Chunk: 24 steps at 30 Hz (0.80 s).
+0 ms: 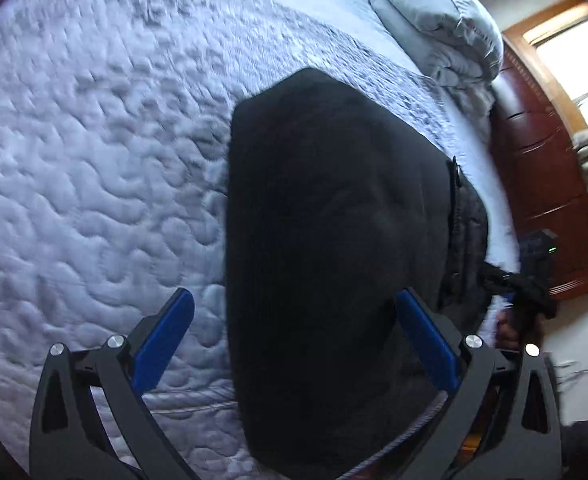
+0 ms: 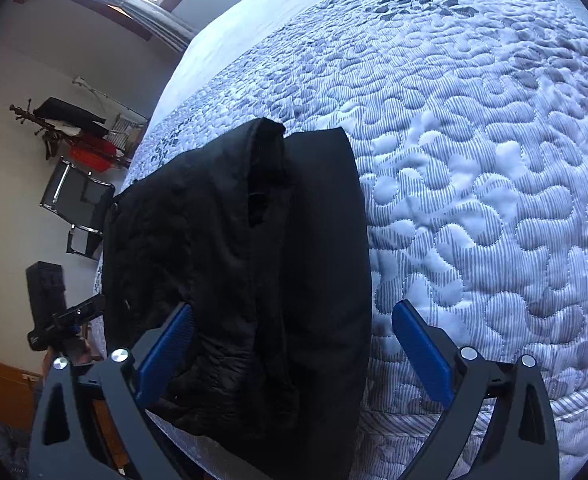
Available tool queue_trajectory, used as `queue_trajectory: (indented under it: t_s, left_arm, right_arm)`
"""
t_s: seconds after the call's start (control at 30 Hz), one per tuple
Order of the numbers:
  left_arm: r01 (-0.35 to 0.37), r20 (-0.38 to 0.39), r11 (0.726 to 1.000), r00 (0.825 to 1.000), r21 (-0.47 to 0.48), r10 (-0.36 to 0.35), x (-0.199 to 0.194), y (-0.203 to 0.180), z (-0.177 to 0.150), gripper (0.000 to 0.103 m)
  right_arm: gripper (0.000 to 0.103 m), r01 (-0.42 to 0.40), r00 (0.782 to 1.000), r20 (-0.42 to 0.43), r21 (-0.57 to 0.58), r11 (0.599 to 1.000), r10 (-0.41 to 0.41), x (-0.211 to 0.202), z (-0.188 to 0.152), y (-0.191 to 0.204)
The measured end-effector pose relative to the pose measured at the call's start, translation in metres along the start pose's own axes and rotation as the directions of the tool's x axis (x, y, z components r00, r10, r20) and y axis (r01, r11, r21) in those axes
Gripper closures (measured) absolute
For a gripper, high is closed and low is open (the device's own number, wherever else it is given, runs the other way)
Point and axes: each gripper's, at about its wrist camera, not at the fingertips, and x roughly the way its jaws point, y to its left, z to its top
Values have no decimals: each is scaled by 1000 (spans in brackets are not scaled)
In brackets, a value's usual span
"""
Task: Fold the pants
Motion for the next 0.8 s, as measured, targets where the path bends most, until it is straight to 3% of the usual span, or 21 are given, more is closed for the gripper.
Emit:
queue_trajectory:
  t_s: [0.1, 0.3, 0.5, 0.67, 0.8]
  left_arm:
    - [118, -60, 991, 991, -55, -122, 12, 15, 6, 3]
    - [279, -156, 949, 941, -146, -300, 39, 39, 16, 3]
    - [344, -219, 926, 902, -159, -372, 51, 39, 25, 3]
    - [341, -278, 926, 884, -162, -375, 65, 32, 29, 3]
    - [366, -352, 925, 856, -104, -378, 76, 30, 27, 3]
  right_arm:
    - [4, -31, 999, -14, 6, 1000, 31, 4, 1, -4]
    - [4, -84, 996, -34, 19, 996, 85, 7, 3, -13]
    - [3, -156, 986, -60, 27, 987, 157, 11, 3, -21]
    - [3, -191, 978, -87, 10, 981, 191, 17, 4, -20]
    - [3, -214, 971, -105, 5, 977, 213, 18, 4, -21]
